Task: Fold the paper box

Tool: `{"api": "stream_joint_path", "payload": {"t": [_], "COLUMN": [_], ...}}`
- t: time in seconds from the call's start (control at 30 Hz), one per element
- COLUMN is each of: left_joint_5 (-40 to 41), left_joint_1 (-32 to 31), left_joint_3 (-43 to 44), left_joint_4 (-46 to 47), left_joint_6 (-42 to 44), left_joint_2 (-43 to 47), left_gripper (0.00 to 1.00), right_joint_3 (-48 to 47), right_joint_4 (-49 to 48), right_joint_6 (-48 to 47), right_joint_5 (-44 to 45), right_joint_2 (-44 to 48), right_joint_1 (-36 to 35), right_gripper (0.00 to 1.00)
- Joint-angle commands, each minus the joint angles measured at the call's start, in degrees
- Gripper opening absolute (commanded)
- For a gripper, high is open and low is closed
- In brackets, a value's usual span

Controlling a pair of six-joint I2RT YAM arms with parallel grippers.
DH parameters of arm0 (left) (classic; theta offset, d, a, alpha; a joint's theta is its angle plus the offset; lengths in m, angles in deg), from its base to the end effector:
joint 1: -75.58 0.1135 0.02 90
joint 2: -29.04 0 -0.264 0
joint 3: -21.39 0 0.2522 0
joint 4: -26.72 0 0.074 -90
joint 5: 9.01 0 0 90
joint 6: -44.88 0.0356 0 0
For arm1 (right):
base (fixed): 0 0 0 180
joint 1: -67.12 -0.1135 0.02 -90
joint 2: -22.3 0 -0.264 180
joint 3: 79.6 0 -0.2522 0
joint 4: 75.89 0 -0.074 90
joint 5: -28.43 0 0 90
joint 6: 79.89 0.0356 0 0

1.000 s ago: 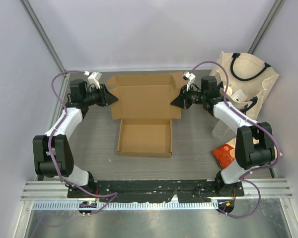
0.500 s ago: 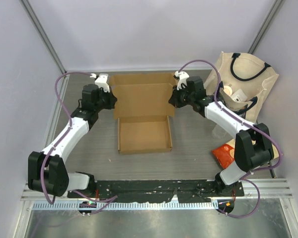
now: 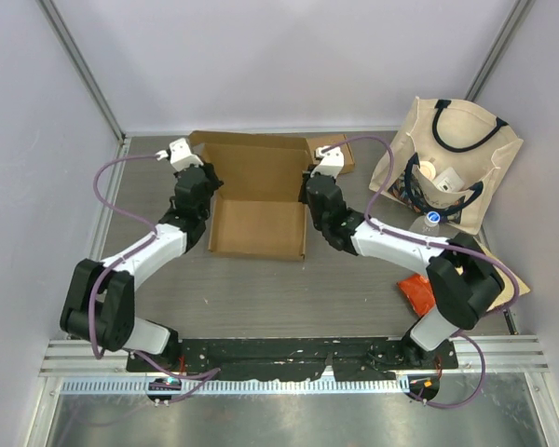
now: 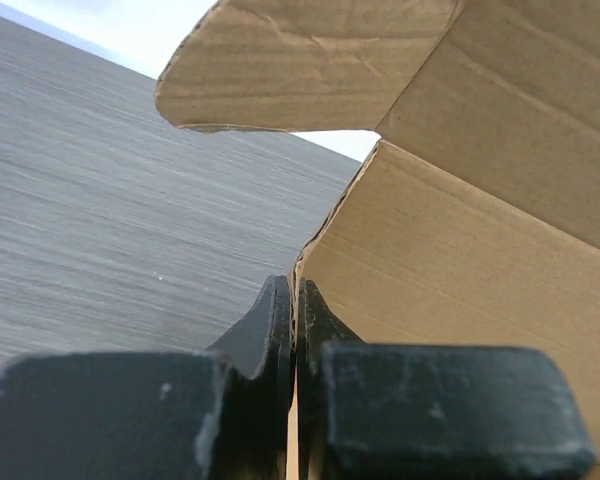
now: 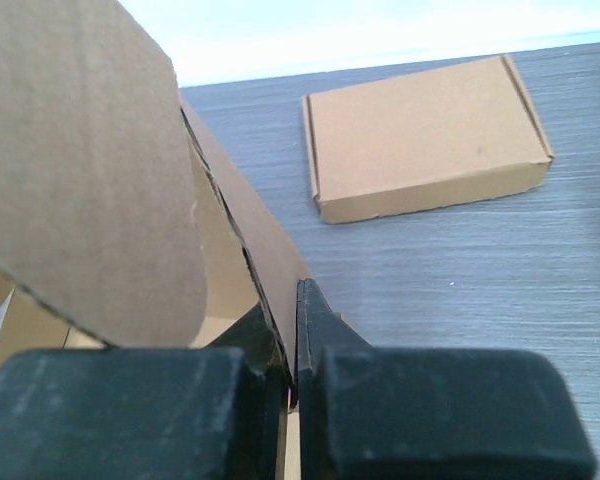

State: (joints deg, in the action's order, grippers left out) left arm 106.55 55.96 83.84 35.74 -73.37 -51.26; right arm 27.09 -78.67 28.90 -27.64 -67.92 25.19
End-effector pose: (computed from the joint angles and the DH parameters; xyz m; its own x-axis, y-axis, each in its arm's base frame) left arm 0.3070 -0.0931 0.2801 -0.0807 -0.4246 -0.9018 -0.1554 0.8990 -0.4094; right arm 0.2831 0.2276 0.2789 -0.2208 0.1609 -0.9620 -0.0852 0.9794 0.1834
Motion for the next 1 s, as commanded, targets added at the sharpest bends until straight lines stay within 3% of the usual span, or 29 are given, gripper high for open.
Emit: {"api": "stream_joint_path", "payload": {"t": [0.0,0.17,0.43,0.77,0.87,0.97], "left_joint_5": [6.2,1.6,-0.1,-1.9,-1.6,-1.1], "left_joint_1": [0.5,0.0,-1.2,-2.2,-2.4,-2.4], "left_joint_3": [-4.0,-12.8,-22.0,-30.7,-32.6,-33.9], "left_joint_4": [18.1,27.8,31.8,34.3,35.8,38.3], "left_joint_6": [-1.4,-1.5,-2.9,-3.7,-3.9,-2.8], "left_joint_2": [-3.9,-3.6,-0.1,3.7,3.5,2.3], "left_gripper": [0.00,0.01,0.02,0.00,0.00,0.00], "right_joint_3": [3.1,7.6,19.8,28.2,29.4,30.5], "right_joint_4": [-25.6,-38.1,-56.5,-65.5,-67.0,-64.0], "right_joint_6": [-0.4,-4.8,-9.2,-10.9,-13.0,-14.2], "right_joint_5": [12.0,9.9,11.8,13.0,14.9,17.7], "right_joint_2": [-2.8,-5.1,-6.5,-8.6,-8.6,-6.7], "right_joint_1": [0.6,0.1,-3.2,-7.4,-9.4,-11.1], "right_gripper": [0.01,0.02,0.03,0.06,0.12,0.34]}}
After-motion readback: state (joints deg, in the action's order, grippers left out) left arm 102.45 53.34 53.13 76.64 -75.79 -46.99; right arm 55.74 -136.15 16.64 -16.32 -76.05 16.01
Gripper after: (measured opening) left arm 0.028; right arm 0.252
